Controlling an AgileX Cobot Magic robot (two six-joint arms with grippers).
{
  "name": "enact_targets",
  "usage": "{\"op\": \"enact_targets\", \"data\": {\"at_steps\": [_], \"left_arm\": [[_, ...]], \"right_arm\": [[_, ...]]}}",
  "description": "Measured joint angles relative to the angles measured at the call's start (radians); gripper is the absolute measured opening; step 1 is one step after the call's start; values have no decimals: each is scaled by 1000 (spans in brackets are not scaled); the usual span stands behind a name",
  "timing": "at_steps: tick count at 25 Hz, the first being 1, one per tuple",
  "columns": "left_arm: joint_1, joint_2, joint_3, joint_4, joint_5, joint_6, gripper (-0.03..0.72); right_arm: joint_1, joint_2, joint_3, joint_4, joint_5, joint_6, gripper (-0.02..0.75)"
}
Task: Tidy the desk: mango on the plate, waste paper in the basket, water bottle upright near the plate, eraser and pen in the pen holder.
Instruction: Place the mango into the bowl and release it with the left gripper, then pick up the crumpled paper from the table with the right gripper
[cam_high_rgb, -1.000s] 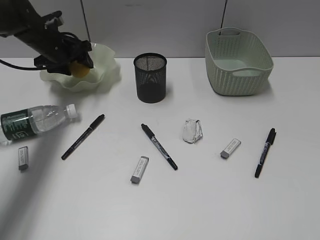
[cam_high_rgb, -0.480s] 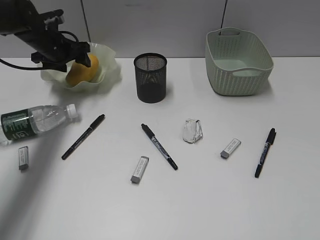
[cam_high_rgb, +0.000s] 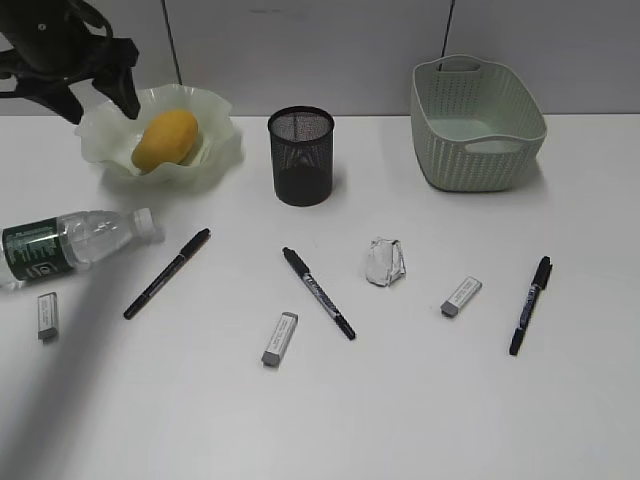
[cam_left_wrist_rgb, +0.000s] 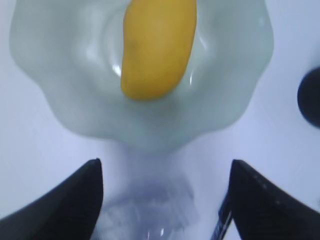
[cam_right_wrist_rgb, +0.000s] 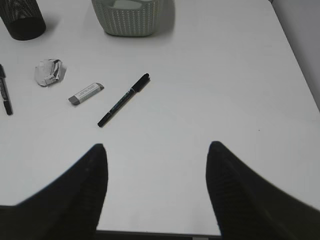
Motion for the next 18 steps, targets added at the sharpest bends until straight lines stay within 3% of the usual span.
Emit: {"op": "enact_targets", "data": {"at_steps": [3,8,13,18], "left_arm": [[0,-35,-1,18,110,8,590],[-1,-128,65,18,127,18,585],[-3,-309,232,20,130,45,581],[-5,-544,491,21,104,53,580]], "right_arm": [[0,0,0,0,0,0,494],[0,0,0,5,0,0,494],[0,0,0,0,0,0,494],[0,0,0,5,0,0,494]]}}
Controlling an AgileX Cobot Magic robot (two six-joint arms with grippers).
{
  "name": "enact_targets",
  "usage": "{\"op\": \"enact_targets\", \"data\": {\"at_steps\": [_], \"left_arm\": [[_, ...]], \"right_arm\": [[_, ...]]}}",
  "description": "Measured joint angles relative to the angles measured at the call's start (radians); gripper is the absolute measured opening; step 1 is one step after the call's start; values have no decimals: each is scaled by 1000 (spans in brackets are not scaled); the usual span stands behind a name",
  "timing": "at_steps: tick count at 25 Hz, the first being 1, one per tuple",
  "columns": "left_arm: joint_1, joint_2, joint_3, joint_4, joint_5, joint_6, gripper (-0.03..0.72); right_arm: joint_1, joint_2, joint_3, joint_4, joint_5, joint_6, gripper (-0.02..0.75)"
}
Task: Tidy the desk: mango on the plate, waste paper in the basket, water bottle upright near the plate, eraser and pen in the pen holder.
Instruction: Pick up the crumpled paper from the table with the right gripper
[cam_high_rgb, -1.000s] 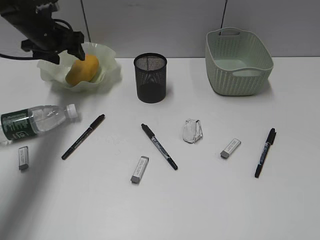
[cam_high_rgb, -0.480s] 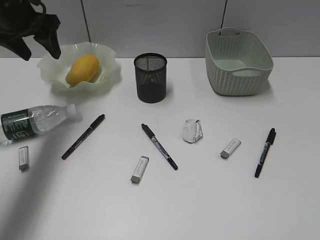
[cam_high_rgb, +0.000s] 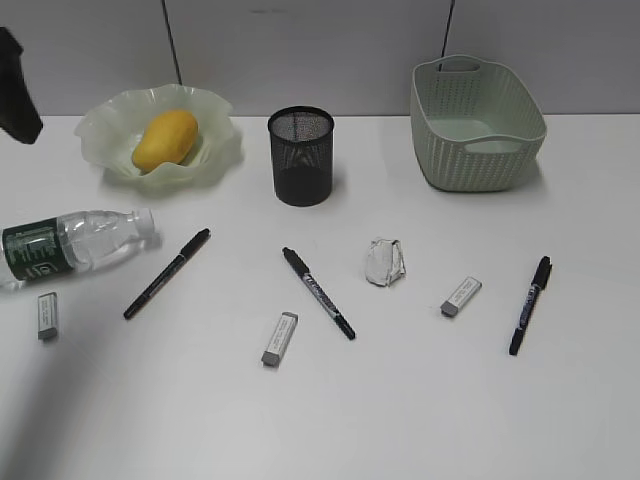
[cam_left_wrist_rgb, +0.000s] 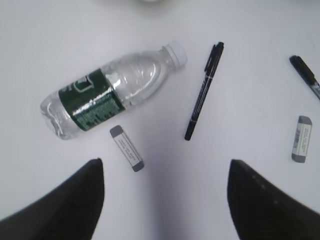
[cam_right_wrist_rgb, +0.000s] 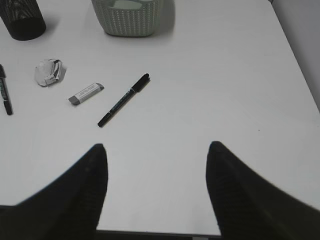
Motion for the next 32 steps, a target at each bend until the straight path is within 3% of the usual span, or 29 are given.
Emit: {"op": "enact_targets", "data": {"at_steps": [7,14,23,32], "left_arm": [[-1,-390,390,-11,-207,3,580],[-1,-785,648,-11,-229,3,576],[-1,-1233,748,-11,-156,3,550],[-1,-1374,753,38,-75,3,550]], "right_arm": [[0,0,0,0,0,0,494],[0,0,0,0,0,0,494],[0,0,0,-5,0,0,494],[0,99,-28,5,-45,0,494]]}}
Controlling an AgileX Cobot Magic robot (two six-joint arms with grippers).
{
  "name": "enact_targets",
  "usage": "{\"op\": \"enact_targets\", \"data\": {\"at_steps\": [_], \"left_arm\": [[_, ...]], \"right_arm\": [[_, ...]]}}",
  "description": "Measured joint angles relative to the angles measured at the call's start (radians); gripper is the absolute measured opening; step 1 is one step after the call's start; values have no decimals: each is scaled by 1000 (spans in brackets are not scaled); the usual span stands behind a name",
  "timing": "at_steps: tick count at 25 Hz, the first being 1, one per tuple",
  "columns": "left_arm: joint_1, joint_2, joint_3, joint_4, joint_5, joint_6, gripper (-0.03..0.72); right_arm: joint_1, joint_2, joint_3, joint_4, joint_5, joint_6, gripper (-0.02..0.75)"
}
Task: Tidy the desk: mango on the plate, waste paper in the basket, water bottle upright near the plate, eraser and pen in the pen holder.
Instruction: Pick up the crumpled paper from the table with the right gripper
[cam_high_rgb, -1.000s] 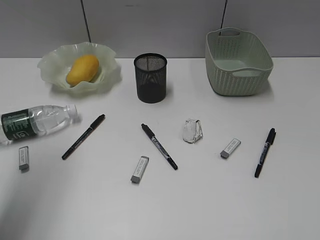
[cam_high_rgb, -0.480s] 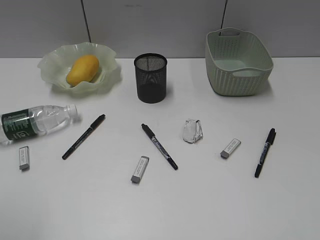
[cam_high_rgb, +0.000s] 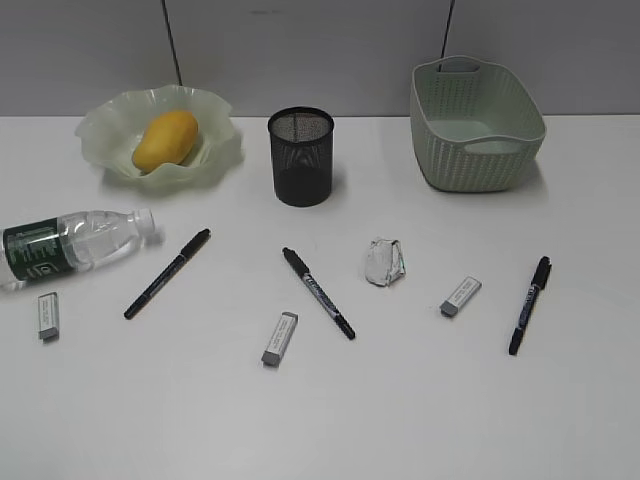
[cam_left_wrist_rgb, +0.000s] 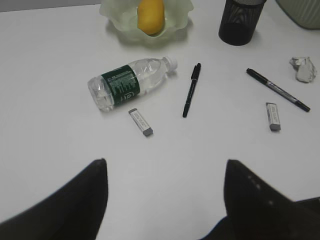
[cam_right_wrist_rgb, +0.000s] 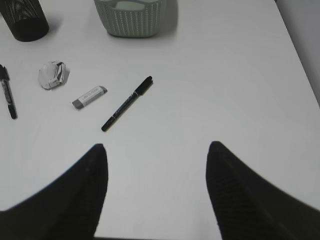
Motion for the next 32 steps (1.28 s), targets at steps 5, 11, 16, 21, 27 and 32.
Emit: {"op": "enact_targets", "data": {"at_steps": [5,11,16,21,27,32], "left_arm": [[0,-4,64,9,-16,0,543],[0,-4,120,3,-28,0,532],[0,-4,122,3,-34,0,532],[0,-4,122,3,-35,0,529],[0,-4,123,3,-36,0,501],[0,-33,123,3,-36,0,497]], "right_arm": [[0,234,-19,33,-206,0,494],[0,577,-86,40,-333,0,494],[2,857,-220,50,-334,0,494],[76,1105,-372,56,-332,12,494],[263,1391,-546,61,-332,106,494],[362,1600,-669,75,-323,183,501]]}}
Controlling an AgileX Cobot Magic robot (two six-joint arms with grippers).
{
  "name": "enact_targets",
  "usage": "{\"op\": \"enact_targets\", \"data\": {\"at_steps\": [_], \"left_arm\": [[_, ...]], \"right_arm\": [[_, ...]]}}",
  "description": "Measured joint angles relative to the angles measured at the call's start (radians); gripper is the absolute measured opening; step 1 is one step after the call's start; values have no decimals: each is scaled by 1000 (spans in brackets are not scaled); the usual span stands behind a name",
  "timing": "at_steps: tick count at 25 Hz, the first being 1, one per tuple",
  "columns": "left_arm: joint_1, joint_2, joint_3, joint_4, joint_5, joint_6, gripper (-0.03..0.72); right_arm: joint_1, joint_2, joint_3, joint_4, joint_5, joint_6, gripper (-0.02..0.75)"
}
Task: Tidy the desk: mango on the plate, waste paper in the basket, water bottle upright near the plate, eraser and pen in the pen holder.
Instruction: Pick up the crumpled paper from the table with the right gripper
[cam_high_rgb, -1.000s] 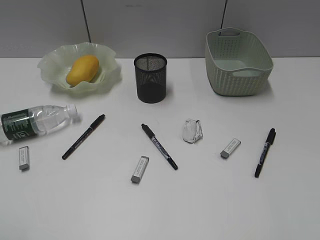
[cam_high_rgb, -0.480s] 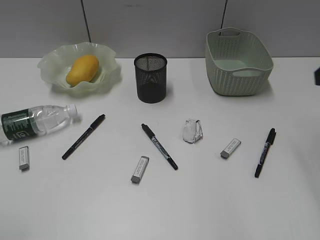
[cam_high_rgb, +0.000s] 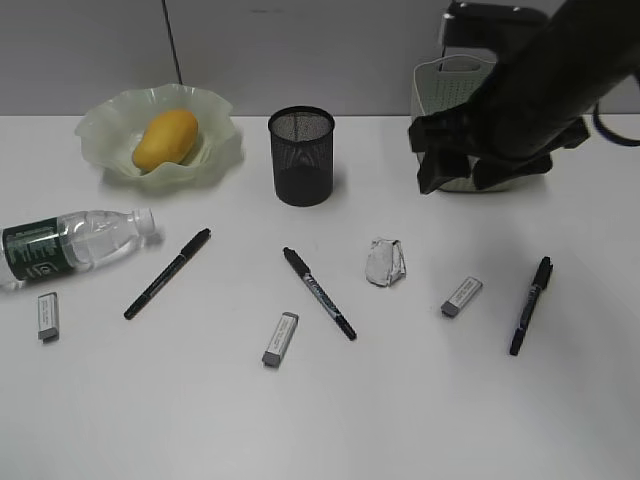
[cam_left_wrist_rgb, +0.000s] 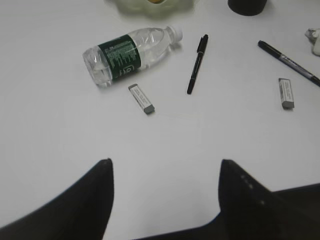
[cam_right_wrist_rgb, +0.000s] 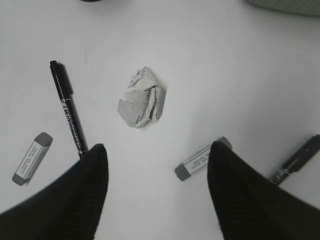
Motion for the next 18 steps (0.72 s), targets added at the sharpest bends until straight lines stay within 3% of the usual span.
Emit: {"op": "enact_targets", "data": {"at_steps": [6,18], "left_arm": [[0,-107,1,0,0,0,496],[0,-160,3,0,-3,1,503]], "right_arm": [[14,203,-112,50,38,15,595],[14,466,-305,73,80,20,595]]}}
